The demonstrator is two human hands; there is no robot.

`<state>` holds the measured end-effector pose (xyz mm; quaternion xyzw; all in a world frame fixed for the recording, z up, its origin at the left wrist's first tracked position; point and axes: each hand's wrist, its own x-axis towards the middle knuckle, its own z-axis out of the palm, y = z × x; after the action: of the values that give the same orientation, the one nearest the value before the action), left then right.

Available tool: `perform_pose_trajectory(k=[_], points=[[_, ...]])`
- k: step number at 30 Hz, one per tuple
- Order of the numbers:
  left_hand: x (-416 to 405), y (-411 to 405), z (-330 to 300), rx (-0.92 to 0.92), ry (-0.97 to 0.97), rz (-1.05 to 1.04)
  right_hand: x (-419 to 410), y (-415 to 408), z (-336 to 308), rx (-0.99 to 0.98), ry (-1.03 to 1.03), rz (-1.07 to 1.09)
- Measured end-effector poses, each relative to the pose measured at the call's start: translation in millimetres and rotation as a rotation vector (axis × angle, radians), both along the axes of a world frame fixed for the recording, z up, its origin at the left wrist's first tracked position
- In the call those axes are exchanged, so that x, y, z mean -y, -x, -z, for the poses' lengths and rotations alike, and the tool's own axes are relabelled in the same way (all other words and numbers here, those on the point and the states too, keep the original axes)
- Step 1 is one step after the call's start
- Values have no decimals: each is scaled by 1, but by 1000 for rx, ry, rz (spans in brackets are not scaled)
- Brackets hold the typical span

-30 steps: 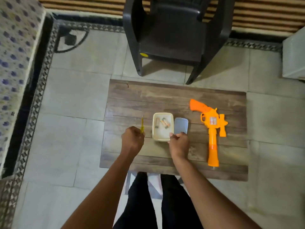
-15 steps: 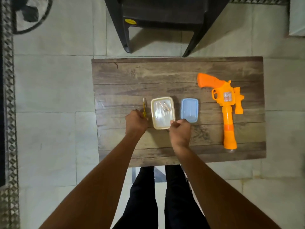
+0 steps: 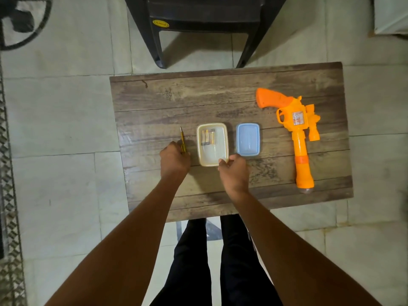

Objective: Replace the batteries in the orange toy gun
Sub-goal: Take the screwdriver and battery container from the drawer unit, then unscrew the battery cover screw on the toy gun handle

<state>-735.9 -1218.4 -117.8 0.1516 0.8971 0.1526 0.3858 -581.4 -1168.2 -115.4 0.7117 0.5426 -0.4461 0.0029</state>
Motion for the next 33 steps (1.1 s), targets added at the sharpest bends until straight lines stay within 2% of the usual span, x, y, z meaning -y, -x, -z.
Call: perform_pose_trajectory(k=[6, 10, 14, 19, 24, 30, 33], points=[[11, -5, -12, -34, -42, -7, 9, -11, -26, -28, -45, 1], [16, -15, -54, -128, -151, -2, 10, -20, -73, -78, -100, 27], [15, -38, -124, -126, -370, 7, 9, -32, -138, -209, -190, 84], [0, -95, -234, -64, -537, 11, -2, -72, -238, -405, -303, 229], [-24, -174, -304, 46, -692, 45, -16, -145, -317, -508, -496, 333], [-81, -317, -356, 157, -816, 271, -37, -300, -380, -533, -647, 466], [-111, -390, -368, 153, -857, 335, -61, -375, -395, -559, -662, 526]])
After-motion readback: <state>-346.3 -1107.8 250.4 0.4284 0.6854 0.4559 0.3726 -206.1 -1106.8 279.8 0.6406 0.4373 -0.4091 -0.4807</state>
